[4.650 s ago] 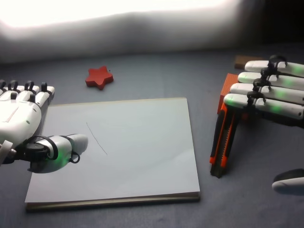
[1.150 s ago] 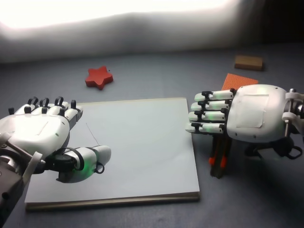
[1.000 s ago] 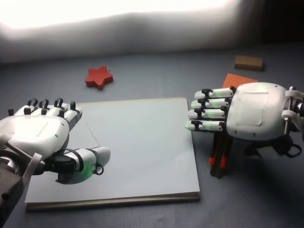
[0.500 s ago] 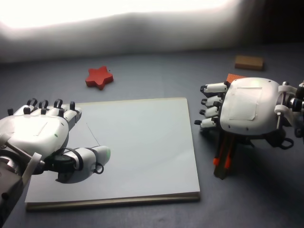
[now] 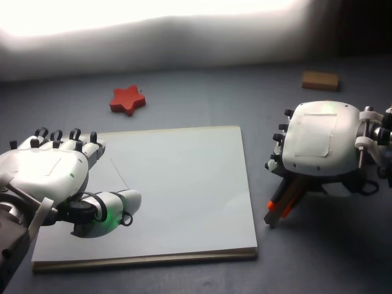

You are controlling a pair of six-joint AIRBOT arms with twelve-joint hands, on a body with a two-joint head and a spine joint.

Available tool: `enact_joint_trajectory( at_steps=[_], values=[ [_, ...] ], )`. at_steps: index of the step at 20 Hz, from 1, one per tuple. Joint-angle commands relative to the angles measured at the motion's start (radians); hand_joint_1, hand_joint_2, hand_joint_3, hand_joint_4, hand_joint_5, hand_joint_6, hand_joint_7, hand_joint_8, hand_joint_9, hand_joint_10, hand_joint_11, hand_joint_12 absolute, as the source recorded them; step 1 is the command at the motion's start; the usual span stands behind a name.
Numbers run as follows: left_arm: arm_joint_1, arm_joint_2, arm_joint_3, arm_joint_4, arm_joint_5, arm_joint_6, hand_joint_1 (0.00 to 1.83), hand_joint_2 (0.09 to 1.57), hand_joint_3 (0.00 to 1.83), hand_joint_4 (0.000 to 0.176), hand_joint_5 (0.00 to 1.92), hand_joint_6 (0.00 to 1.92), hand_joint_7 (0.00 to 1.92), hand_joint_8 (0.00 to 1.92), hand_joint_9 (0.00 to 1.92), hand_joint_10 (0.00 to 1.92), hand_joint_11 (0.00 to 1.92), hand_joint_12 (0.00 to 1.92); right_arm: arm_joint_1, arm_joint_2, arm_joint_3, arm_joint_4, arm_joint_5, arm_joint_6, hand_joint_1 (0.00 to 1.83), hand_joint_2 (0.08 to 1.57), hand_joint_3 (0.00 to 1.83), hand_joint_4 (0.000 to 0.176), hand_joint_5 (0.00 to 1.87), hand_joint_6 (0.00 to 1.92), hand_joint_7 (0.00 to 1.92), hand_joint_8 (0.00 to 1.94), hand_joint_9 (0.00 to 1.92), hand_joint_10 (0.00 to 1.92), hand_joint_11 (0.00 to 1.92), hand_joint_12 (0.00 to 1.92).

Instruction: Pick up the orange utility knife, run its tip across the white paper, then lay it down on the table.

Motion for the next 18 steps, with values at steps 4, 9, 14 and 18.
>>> enact_joint_trajectory(
  at_steps=[4,9,14,18],
  values=[
    [-0.005,0.002,0.004,0.068,-0.061,0.001,0.04,1.26,0.0,0.028,0.09,0.0,0.08,0.0,0.12,0.0,0.0,0.51,0.029,0.027,-0.02,0.017,0.084,-0.001,1.31,1.16,0.0,0.0,1.16,1.83,1.45,1.94,1.58,1.92,1.64,1.92],
    [-0.005,0.002,0.004,0.068,-0.062,0.0,0.08,1.26,0.0,0.026,0.12,0.0,0.1,0.0,0.14,0.0,0.0,0.52,0.043,0.062,-0.051,0.017,0.096,0.011,1.6,1.18,0.0,0.0,1.34,1.92,1.51,1.94,1.66,1.92,1.72,1.92],
    [-0.006,0.002,0.005,0.068,-0.062,0.0,0.04,1.27,0.0,0.026,0.12,0.0,0.09,0.0,0.13,0.01,0.0,0.51,0.05,0.081,-0.068,0.03,0.124,0.031,1.61,1.18,0.0,0.0,1.31,1.92,1.49,1.94,1.61,1.92,1.67,1.92],
    [-0.007,0.002,0.005,0.068,-0.062,0.0,0.06,1.27,0.0,0.022,0.12,0.0,0.11,0.0,0.15,0.01,0.0,0.53,0.052,0.07,-0.072,0.208,0.157,-0.102,1.59,1.19,0.0,0.0,1.31,1.92,1.47,1.94,1.58,1.92,1.64,1.92]
  ],
)
